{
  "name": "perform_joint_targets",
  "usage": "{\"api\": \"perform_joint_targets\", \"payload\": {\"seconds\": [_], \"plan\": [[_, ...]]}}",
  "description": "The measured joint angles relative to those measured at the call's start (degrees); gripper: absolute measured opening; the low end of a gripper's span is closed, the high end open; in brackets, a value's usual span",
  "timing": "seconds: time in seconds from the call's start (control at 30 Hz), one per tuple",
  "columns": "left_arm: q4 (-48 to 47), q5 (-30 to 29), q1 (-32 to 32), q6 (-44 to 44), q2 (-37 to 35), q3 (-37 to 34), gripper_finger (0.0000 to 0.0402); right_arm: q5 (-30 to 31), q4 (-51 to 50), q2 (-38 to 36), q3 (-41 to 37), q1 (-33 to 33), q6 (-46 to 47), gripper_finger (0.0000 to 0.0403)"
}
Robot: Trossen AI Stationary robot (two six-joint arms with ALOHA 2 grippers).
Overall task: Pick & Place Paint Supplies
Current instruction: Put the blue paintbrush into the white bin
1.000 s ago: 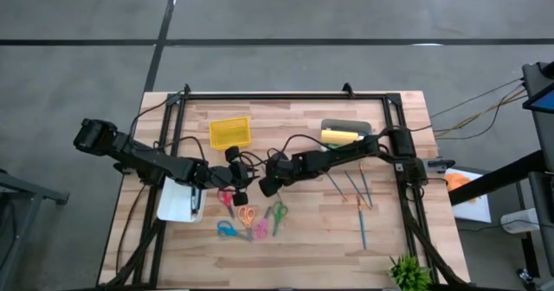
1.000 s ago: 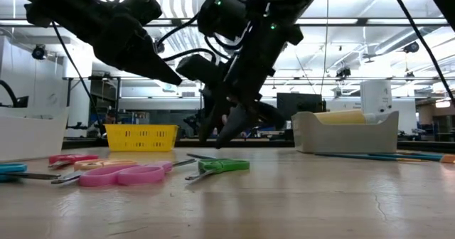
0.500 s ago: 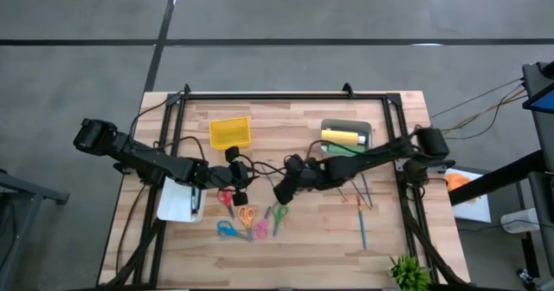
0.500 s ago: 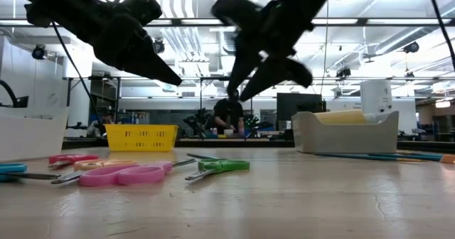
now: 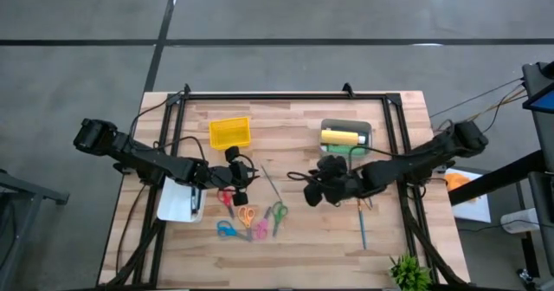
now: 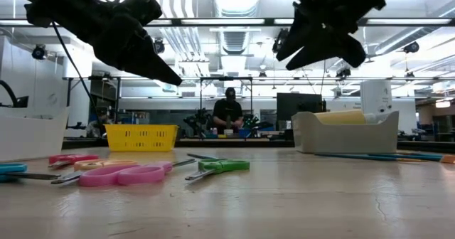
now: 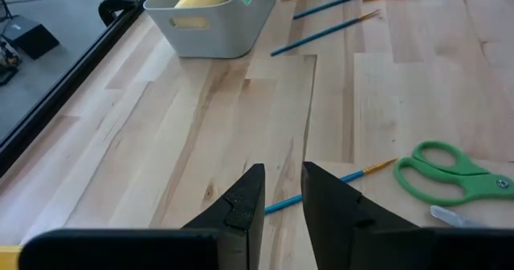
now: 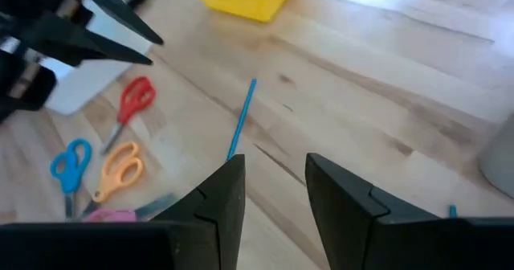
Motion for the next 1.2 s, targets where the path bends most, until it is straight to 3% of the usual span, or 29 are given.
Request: {"api": "perform_joint_targets", "payload": {"seconds": [0.23,0.43,0.87,0.97,1.1,1.2], "plan": [[-1.9,0.0,0.0,0.0,0.0,0.1,0.0087,0.4,10.1,-3.5,-5.9,0.6,-4.6,0.0130],[-6.5,0.0,0.0,-0.1,0.0,0.0,0.0087,0.4,10.4,-3.8,-6.5,0.6,-4.5,0.0130],[-6.4,0.0,0.0,-0.4,0.0,0.0,0.0087,0.4,10.4,-3.3,-6.5,0.6,-4.5,0.0130],[-6.5,0.4,0.0,-7.5,0.0,0.0,0.0087,0.4,10.4,-3.3,-6.5,0.6,-4.4,0.0130],[-6.6,4.6,0.3,-28.6,0.0,0.4,0.0087,0.4,10.4,-3.3,-6.5,0.6,-4.4,0.0130],[-9.1,12.9,2.1,-32.5,0.0,2.3,0.0087,0.4,10.4,-3.3,-6.5,0.6,-4.4,0.0130]]}}
